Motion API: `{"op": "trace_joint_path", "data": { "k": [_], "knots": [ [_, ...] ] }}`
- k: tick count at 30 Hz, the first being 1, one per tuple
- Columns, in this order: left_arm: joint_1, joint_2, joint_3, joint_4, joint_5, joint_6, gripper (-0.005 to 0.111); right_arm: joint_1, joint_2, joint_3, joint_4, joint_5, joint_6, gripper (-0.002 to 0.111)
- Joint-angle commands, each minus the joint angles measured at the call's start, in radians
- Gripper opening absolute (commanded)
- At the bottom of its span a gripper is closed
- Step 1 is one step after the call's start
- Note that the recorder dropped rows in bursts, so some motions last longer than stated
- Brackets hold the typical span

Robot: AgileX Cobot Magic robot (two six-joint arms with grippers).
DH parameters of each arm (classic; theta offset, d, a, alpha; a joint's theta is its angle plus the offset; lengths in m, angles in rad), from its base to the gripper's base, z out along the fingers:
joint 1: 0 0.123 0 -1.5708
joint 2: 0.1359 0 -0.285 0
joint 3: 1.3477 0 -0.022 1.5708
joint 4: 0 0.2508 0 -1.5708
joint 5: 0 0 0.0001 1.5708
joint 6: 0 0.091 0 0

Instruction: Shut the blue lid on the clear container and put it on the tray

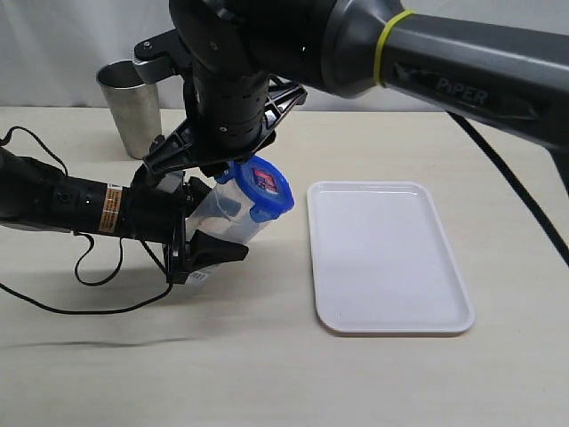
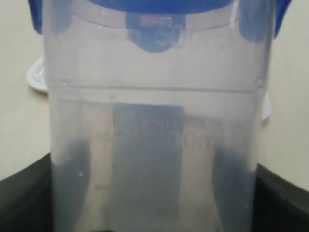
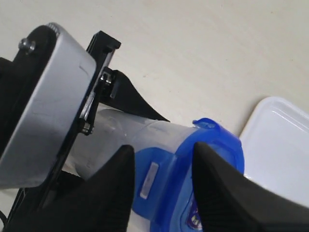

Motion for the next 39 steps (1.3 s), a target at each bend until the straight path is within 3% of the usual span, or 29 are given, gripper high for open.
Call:
{"op": "trace_joint_path", "data": {
  "k": [1,15,28,30,34,37,39],
  "knots": [
    [0.0,-0.007,-0.003,-0.025,-0.022,-0.004,0.0,-0.004,0.062,0.025,0.0,0.104,-0.025,0.037],
    [0.0,-0.007,-0.003,-0.042,-0.033,0.0,0.0,-0.004,-0.017,0.025,0.003,0.086,-0.086,0.033],
    [0.0,-0.007,-0.003,-0.044,-0.094,0.029,0.0,-0.004,-0.261,0.025,0.112,0.023,-0.214,0.042],
    [0.0,-0.007,-0.003,-0.044,-0.123,0.045,0.0,-0.004,-0.3,0.034,0.11,0.023,-0.235,0.033],
    [0.0,-0.007,-0.003,-0.052,-0.173,0.078,0.0,-0.004,-0.395,0.167,0.106,-0.092,-0.256,0.004],
    [0.0,-0.007,-0.003,-0.06,-0.173,0.09,0.0,-0.007,-0.511,0.363,0.071,-0.262,-0.233,0.005],
    [0.0,-0.007,-0.003,-0.064,-0.173,0.093,0.0,-0.033,-0.582,0.515,-0.095,-0.332,-0.047,0.005]
  ]
}}
